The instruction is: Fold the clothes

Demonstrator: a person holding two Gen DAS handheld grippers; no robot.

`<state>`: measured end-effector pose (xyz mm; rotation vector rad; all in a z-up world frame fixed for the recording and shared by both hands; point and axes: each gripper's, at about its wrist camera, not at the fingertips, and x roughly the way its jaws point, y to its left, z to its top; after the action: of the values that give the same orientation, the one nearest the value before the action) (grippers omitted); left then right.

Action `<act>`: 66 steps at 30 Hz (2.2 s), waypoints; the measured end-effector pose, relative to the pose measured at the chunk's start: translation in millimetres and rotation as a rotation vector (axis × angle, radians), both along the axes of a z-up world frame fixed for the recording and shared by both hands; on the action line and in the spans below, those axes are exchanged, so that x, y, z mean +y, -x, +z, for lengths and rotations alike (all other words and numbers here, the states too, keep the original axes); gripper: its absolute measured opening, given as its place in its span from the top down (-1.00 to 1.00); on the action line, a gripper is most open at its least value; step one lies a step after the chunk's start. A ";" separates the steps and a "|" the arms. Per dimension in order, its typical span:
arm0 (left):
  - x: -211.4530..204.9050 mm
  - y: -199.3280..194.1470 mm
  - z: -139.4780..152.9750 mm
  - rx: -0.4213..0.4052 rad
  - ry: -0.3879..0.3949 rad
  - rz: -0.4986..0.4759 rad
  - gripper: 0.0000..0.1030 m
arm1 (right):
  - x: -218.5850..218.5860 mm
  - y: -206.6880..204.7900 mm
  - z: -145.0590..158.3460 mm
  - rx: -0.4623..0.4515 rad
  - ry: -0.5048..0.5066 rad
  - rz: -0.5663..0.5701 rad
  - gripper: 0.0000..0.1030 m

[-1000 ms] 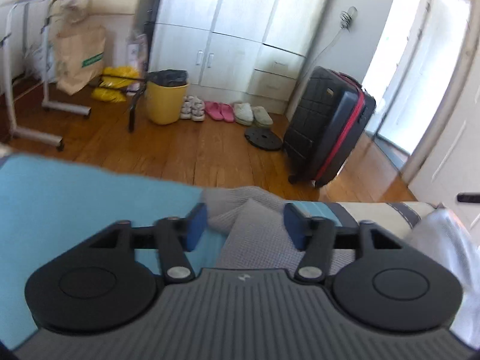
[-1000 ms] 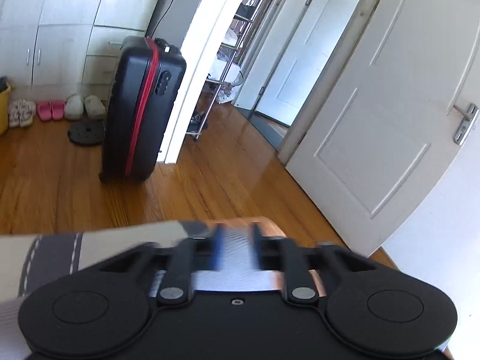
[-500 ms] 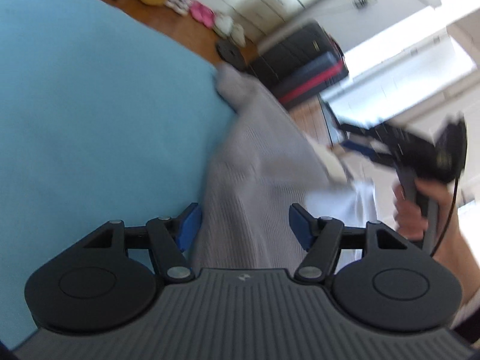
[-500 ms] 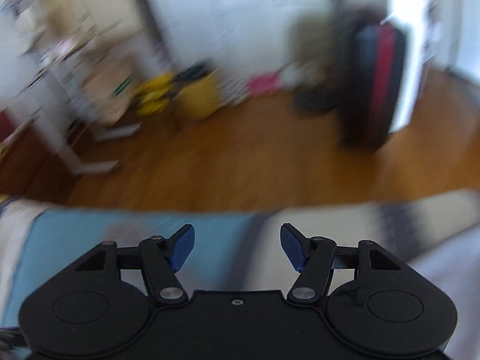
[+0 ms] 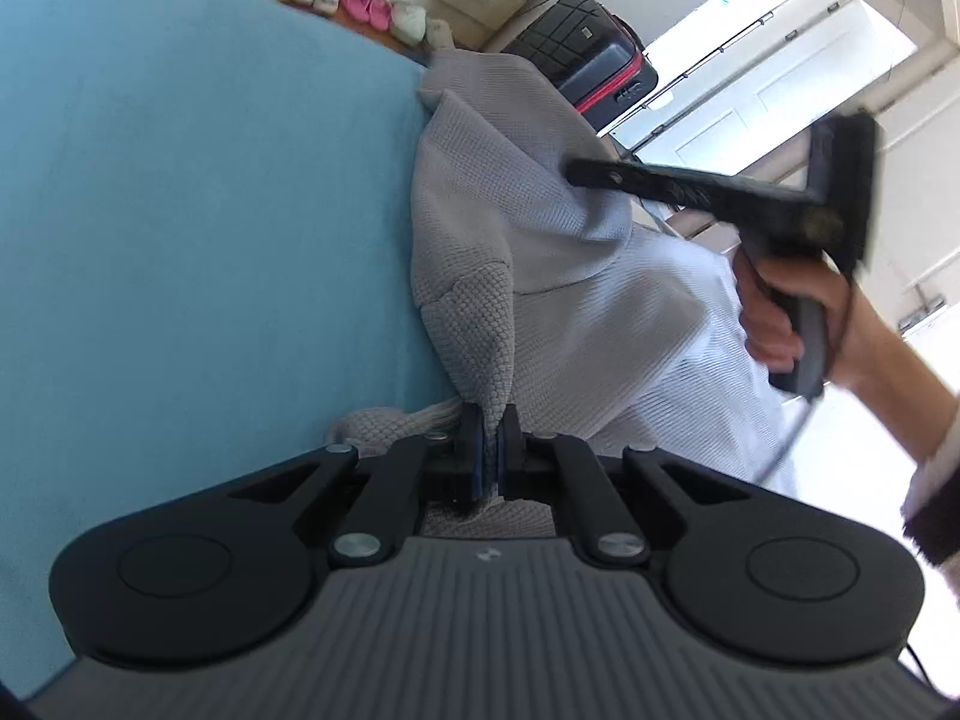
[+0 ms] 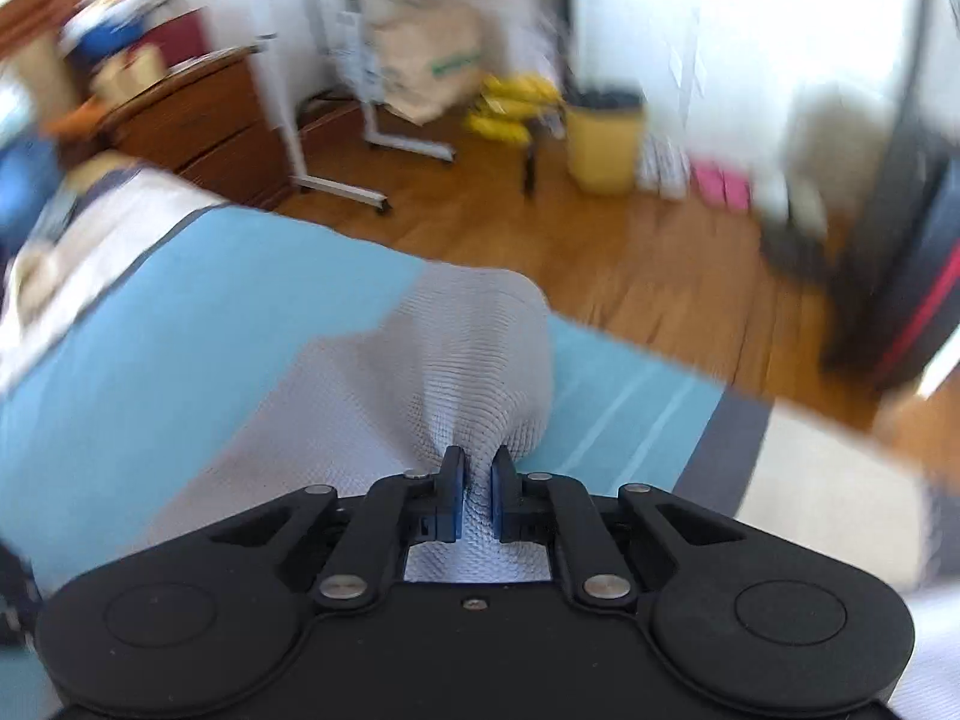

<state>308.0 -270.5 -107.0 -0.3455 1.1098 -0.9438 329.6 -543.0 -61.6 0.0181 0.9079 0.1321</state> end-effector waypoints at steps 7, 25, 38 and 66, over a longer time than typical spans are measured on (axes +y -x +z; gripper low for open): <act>-0.7 1.9 -6.6 0.051 -0.013 0.007 0.92 | 1.5 25.0 7.5 0.097 -0.056 0.184 -0.13; 2.3 19.8 10.0 -0.207 -0.117 0.279 0.42 | 0.4 -4.3 38.1 -0.113 0.035 -0.200 -0.10; 41.4 47.6 6.6 -0.026 -0.116 0.234 0.21 | 2.8 50.8 44.2 -0.095 -0.049 -0.382 -0.23; 132.9 157.5 -2.0 0.163 0.067 0.210 0.21 | 264.3 290.0 -23.2 -0.011 0.383 0.233 0.84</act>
<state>150.5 -137.6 -108.9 -0.5911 1.1663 -0.7774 39.5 -278.7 -84.8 -0.4453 0.9102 0.1729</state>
